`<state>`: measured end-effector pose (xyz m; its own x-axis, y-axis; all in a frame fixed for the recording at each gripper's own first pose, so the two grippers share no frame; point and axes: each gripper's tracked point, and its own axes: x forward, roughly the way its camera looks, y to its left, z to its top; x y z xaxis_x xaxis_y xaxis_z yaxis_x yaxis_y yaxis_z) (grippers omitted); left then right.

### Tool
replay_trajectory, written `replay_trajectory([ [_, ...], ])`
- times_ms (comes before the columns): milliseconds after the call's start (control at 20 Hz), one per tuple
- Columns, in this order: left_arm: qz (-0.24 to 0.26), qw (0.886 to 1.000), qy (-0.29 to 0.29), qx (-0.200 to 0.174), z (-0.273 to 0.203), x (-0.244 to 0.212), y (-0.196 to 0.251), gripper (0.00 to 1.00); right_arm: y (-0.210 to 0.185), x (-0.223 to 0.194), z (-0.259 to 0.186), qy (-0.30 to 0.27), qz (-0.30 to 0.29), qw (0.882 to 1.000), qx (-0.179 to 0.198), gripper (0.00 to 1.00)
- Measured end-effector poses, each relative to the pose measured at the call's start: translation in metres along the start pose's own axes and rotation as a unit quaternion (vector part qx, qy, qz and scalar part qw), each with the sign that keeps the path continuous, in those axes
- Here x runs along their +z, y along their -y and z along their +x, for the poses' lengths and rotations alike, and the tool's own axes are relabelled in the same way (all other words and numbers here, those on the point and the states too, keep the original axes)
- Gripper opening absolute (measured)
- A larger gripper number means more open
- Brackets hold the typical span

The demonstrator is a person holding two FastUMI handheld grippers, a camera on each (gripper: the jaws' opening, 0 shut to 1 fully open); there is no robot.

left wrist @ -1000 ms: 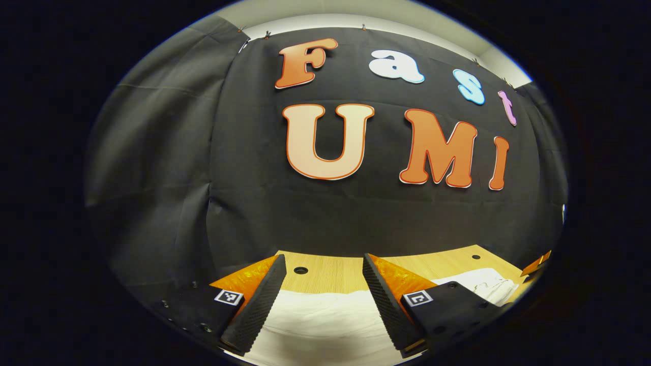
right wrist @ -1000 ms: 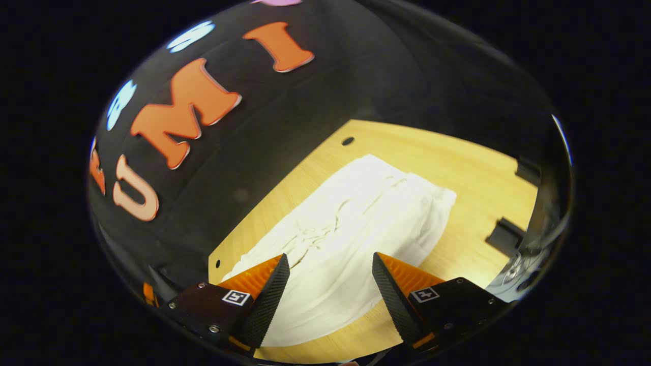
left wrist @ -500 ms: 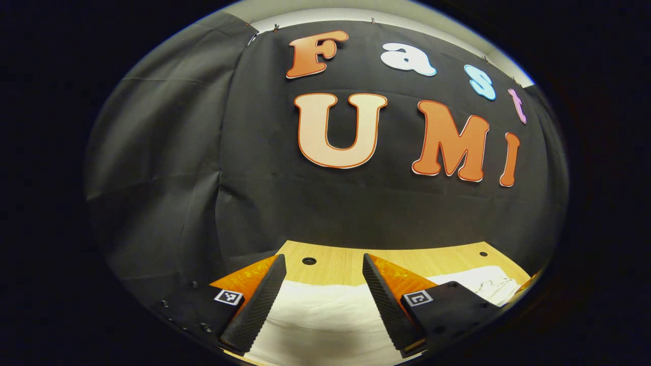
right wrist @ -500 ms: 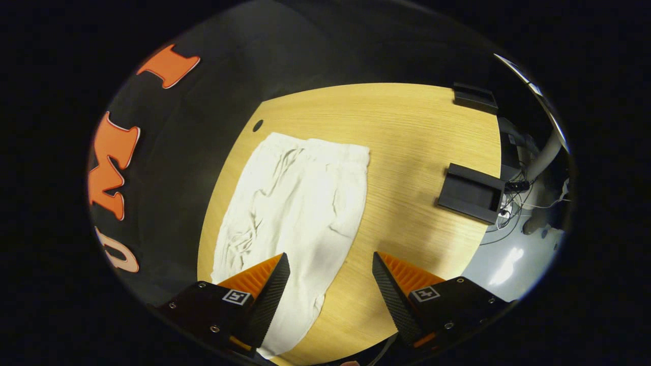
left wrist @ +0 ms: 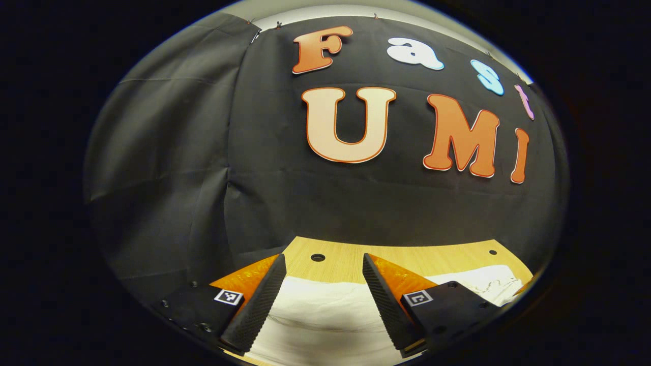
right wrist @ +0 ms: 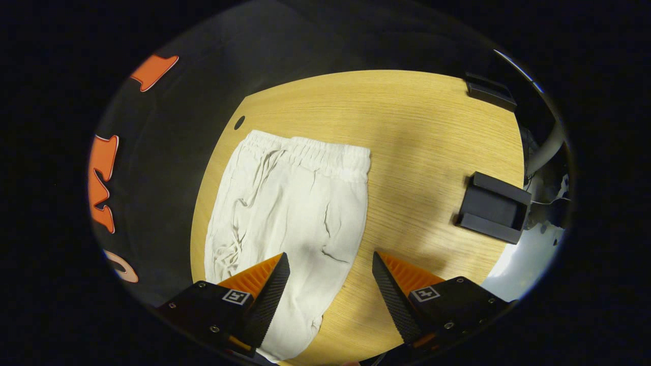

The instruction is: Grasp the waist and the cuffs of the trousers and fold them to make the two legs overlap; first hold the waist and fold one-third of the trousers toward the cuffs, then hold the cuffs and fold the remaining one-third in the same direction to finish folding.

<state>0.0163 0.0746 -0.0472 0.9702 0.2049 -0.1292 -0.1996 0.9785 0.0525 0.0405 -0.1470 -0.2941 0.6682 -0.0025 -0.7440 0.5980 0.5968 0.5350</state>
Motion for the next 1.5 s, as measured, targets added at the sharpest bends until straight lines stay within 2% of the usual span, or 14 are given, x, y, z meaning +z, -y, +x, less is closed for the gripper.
replay_trajectory([
  [250, -0.007, 1.000, -0.010, 0.002, 0.009, -0.005, 0.002, 0.98, -0.014, 0.001, 0.012, -0.013, 0.011, 1.000, -0.001, 0.99],
  [650, -0.038, 0.999, -0.031, -0.001, 0.021, -0.014, -0.010, 0.99, -0.047, -0.006, 0.031, -0.028, 0.005, 0.999, 0.026, 0.98],
  [750, -0.052, 0.998, -0.040, 0.003, 0.017, -0.019, -0.020, 0.99, -0.048, -0.007, 0.036, -0.030, -0.005, 0.999, 0.020, 0.86],
  [800, -0.062, 0.997, -0.044, 0.006, 0.015, -0.023, -0.026, 0.99, -0.048, -0.009, 0.039, -0.033, -0.013, 0.999, 0.019, 0.63],
  [850, -0.073, 0.996, -0.054, 0.009, 0.013, -0.028, -0.031, 0.99, -0.046, -0.011, 0.041, -0.037, -0.021, 0.999, 0.016, 0.65],
  [900, -0.083, 0.994, -0.068, 0.012, 0.009, -0.038, -0.035, 0.99, -0.042, -0.014, 0.044, -0.041, -0.027, 0.999, 0.009, 0.51],
  [950, -0.090, 0.993, -0.080, 0.016, 0.006, -0.046, -0.041, 0.98, -0.040, -0.013, 0.045, -0.042, -0.022, 0.999, 0.004, 0.26],
  [1000, -0.097, 0.991, -0.089, 0.020, 0.001, -0.053, -0.046, 1.00, -0.042, -0.014, 0.045, -0.046, -0.016, 0.999, 0.005, 0.06],
  [1100, -0.119, 0.986, -0.107, 0.034, -0.010, -0.067, -0.056, 0.98, -0.040, -0.015, 0.046, -0.051, -0.025, 0.998, 0.003, 0.01],
  [1200, -0.160, 0.977, -0.131, 0.051, -0.023, -0.086, -0.066, 0.98, -0.040, -0.015, 0.045, -0.055, -0.046, 0.997, -0.001, 0.01],
  [1300, -0.218, 0.960, -0.158, 0.070, -0.035, -0.110, -0.076, 0.94, -0.040, -0.014, 0.045, -0.061, -0.053, 0.997, -0.007, 0.01],
  [1350, -0.251, 0.949, -0.175, 0.082, -0.040, -0.124, -0.080, 0.99, -0.040, -0.015, 0.045, -0.065, -0.054, 0.996, -0.008, 0.01],
  [1450, -0.320, 0.916, -0.221, 0.099, -0.042, -0.149, -0.077, 0.95, -0.040, -0.015, 0.045, -0.076, -0.056, 0.996, -0.001, 0.01],
  [1500, -0.354, 0.899, -0.238, 0.103, -0.042, -0.167, -0.076, 0.99, -0.040, -0.014, 0.045, -0.080, -0.052, 0.995, 0.003, 0.01],
])
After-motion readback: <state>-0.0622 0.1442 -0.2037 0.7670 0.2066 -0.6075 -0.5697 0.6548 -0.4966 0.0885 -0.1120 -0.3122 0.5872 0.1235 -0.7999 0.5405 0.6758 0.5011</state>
